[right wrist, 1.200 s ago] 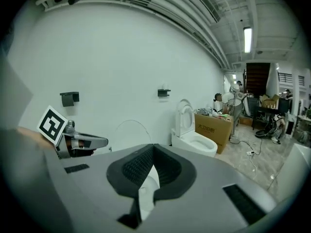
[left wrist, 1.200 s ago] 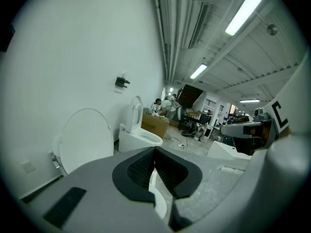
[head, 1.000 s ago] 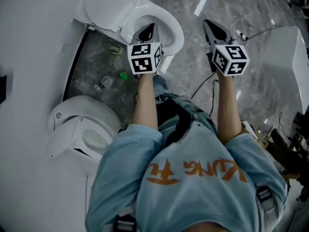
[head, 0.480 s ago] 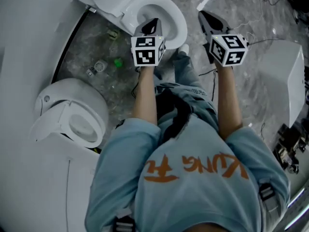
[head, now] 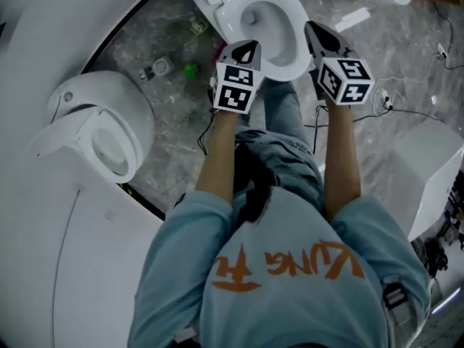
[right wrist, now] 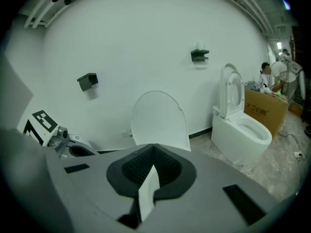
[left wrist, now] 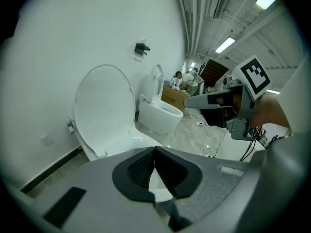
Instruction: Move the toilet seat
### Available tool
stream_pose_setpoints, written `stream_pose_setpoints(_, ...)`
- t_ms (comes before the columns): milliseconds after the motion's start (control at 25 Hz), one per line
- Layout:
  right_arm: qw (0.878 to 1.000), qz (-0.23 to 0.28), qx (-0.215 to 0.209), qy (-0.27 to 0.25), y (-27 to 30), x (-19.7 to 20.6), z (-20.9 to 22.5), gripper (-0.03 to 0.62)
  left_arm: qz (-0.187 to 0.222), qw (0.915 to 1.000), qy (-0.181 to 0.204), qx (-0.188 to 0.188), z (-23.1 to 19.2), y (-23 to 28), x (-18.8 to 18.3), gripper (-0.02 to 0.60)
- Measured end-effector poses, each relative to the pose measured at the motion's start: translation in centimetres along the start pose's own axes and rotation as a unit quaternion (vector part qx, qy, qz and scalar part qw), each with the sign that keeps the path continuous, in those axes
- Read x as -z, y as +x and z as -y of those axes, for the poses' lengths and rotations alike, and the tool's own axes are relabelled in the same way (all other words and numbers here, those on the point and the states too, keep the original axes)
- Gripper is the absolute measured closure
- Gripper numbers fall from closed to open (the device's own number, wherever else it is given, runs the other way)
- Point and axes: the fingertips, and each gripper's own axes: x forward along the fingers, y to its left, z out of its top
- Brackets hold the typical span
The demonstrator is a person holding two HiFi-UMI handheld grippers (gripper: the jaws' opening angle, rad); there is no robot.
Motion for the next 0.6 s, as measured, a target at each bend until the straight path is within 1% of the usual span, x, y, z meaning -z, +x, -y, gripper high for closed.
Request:
stream_pose_setpoints(80,1.0,-0.025,-0.003,-0.002,1.3,2.0,1.8,0.594,-0.016,0.9998,-0.013,0.005,0.6,1.9,1.8,0.58)
stream_pose_setpoints(200,0.999,-0.05,-0.005,-0.019,2.7,4.7,4.1,0.595,-0.035,0.9985,-0.029,0.03,2.1,4.5,4.4,0.58)
stream_pose_setpoints(400,0.991,-0.107,-0.055,-0.064,4.1,10.5,5.5,0.595,-0.077,0.9951,-0.054,0.032,4.0,8.6,9.3,0.578)
stream_pose_setpoints(480,0.987,-0.124,-0.077,-0.073,4.9,12.6,5.6,0.594,-0.089,0.9943,-0.05,0.031,4.1,10.4,10.6,0.578)
stream_pose_setpoints(600,0.978,-0.155,-0.107,-0.086,5.8,16.2,5.8,0.594,-0.108,0.9931,-0.032,0.031,4.3,12.8,12.5,0.578)
